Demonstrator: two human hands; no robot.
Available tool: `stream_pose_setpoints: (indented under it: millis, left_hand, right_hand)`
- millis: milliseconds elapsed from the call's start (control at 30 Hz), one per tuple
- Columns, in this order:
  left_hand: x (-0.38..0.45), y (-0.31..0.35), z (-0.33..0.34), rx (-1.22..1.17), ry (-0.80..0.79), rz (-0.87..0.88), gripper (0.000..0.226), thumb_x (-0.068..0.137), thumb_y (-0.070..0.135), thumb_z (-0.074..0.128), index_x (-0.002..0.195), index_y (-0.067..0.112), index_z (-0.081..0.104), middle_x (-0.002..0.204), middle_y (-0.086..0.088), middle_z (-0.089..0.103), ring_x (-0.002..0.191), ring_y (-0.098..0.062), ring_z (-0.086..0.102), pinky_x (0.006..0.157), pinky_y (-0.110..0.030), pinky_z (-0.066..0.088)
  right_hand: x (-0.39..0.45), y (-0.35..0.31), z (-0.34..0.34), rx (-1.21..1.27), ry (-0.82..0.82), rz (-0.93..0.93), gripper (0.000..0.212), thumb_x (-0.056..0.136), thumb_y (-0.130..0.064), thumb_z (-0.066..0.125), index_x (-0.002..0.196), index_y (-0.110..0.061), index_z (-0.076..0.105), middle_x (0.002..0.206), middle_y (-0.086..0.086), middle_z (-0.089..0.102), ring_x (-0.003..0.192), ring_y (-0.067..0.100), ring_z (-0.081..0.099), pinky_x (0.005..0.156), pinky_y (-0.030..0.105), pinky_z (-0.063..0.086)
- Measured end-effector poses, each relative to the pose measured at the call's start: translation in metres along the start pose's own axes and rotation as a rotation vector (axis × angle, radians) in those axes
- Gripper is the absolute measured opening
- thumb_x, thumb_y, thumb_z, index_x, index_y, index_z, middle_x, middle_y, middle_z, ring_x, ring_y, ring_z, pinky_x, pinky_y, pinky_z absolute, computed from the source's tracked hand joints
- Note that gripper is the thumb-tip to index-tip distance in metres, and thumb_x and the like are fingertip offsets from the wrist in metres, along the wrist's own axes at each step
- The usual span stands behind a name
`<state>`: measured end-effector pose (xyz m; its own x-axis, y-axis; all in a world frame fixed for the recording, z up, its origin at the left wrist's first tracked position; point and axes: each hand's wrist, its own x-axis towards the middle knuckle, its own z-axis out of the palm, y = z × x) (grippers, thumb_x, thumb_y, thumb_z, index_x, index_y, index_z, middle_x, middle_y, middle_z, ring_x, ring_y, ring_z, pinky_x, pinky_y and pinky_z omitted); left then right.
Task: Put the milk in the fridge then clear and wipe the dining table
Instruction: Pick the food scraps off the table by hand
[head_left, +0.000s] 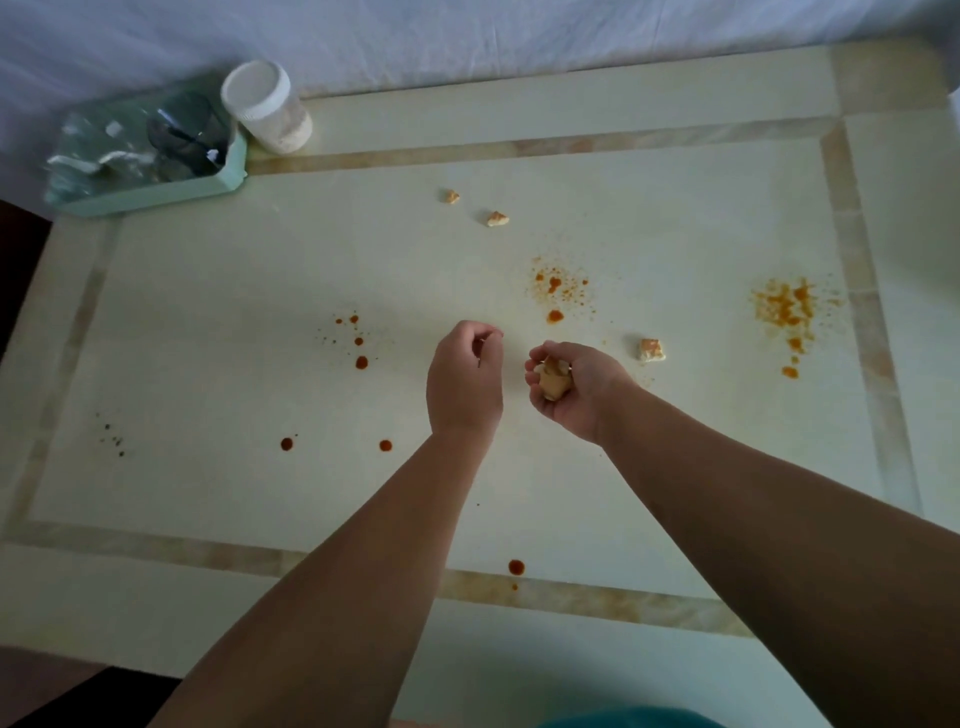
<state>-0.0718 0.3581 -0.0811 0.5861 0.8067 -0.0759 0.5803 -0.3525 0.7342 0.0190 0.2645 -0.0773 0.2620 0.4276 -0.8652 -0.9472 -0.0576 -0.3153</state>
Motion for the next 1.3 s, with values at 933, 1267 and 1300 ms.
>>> stream_pose_setpoints:
  millis: [933,1267,1300]
  left_hand:
    - [0.217,0.013,0.027,0.368,-0.227,0.039,0.080,0.083,0.051,0.066,0.151,0.031,0.030,0.160,-0.007,0.019,0.144,-0.030,0.023,0.112,-0.043,0.031]
    - [0.227,-0.007,0.060,0.451,-0.045,0.274,0.031,0.085,0.019,0.052,0.110,0.023,0.070,0.114,-0.002,0.065,0.110,-0.026,0.052,0.084,-0.026,0.033]
    - [0.225,-0.006,0.059,0.443,-0.020,0.293,0.029,0.086,0.016,0.051,0.107,0.022,0.071,0.111,-0.002,0.066,0.108,-0.026,0.053,0.083,-0.025,0.032]
  right_hand:
    - [0.071,-0.103,0.079,0.169,0.036,-0.147,0.014,0.097,-0.001,0.050,0.097,0.005,0.063,0.099,0.021,0.062,0.077,0.030,0.066,0.072,0.037,0.060]
    - [0.071,-0.097,0.071,0.269,-0.036,-0.130,0.017,0.098,-0.002,0.051,0.107,0.008,0.062,0.093,0.020,0.061,0.078,0.030,0.066,0.073,0.036,0.060]
    - [0.069,-0.096,0.071,0.275,-0.042,-0.127,0.017,0.097,-0.001,0.051,0.108,0.008,0.062,0.093,0.020,0.062,0.078,0.030,0.066,0.073,0.036,0.060]
